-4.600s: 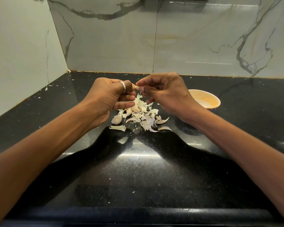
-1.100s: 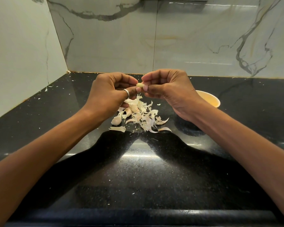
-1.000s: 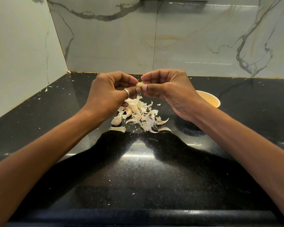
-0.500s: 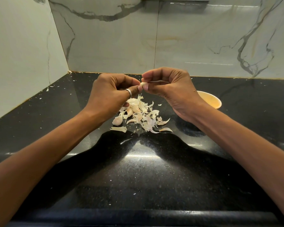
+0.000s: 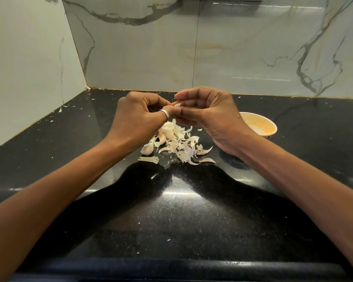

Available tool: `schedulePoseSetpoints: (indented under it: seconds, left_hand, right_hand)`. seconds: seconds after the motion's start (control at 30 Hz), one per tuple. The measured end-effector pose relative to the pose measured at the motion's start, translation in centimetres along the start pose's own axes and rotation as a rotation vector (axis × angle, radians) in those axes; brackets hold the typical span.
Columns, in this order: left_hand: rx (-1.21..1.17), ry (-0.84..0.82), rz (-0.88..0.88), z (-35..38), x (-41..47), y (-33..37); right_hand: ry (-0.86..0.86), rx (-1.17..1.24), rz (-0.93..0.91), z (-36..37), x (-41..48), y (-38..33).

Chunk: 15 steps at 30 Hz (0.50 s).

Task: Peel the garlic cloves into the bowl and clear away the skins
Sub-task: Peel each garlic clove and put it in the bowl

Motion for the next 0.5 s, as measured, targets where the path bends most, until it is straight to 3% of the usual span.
schedulePoseSetpoints:
  seconds: [0.5]
  left_hand:
    - [0.107,0.039,0.108,0.05,-0.23,0.46]
  right_hand:
    - [-0.012,-0.025,0.041,0.11,-0.05,0.15]
Point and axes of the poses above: each hand's wrist, its own x-axis towards the middle knuckle, its own z-axis out of the palm, y = z × x, the point moved 5 cm from there along x, towards the middle knuckle, and after that the axes turned 15 degrees about -z, right-handed, at the moved point
